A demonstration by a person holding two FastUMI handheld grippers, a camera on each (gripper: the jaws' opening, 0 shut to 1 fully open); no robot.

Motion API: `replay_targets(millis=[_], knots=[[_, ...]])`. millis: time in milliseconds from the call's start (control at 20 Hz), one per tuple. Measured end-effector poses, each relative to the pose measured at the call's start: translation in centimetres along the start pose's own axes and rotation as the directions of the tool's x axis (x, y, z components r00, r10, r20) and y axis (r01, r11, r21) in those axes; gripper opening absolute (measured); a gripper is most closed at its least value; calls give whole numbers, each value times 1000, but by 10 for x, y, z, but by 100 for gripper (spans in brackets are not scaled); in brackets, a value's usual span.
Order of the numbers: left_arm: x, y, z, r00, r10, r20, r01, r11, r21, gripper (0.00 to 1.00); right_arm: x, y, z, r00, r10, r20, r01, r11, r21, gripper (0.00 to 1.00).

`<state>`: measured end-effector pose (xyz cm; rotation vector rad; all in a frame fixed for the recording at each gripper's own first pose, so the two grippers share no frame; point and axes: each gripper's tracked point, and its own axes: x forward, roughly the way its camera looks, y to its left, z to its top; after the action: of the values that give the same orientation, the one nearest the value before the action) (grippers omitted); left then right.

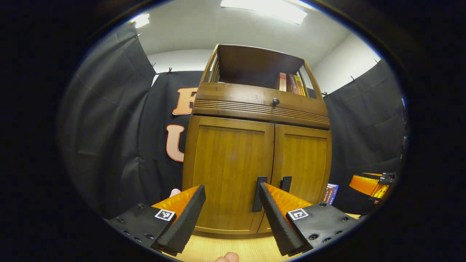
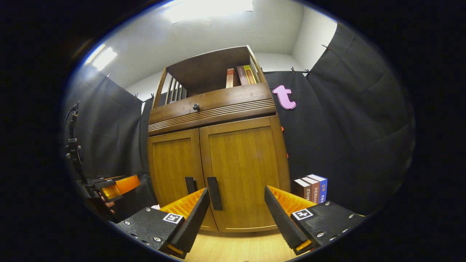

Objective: Open the right door of the double-door shoe cabinet with the right hand, and open the left door with the left hand.

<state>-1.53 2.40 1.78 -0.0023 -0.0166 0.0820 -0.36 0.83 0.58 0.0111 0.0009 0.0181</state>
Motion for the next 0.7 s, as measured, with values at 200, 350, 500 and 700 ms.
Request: replay_targets(millis=[200, 350, 500, 700], knots=[[0, 13, 3, 999, 31, 10, -31, 1000, 7, 93, 5, 4, -11, 1000, 12, -21, -12, 1000, 1, 93], [1, 13, 2, 999, 32, 3, -32, 999, 23, 100, 18, 6, -18, 1000, 5, -28, -5, 1000, -17, 93], [1, 12, 0, 1000, 24, -9, -23, 999, 25, 93, 52, 21, -29, 999, 12, -53, -12, 1000, -8, 93], [-2, 15, 3, 1000, 28, 2, -28, 998, 53, 100, 99, 48, -51, 992, 43, -115, -45, 999, -15, 93]])
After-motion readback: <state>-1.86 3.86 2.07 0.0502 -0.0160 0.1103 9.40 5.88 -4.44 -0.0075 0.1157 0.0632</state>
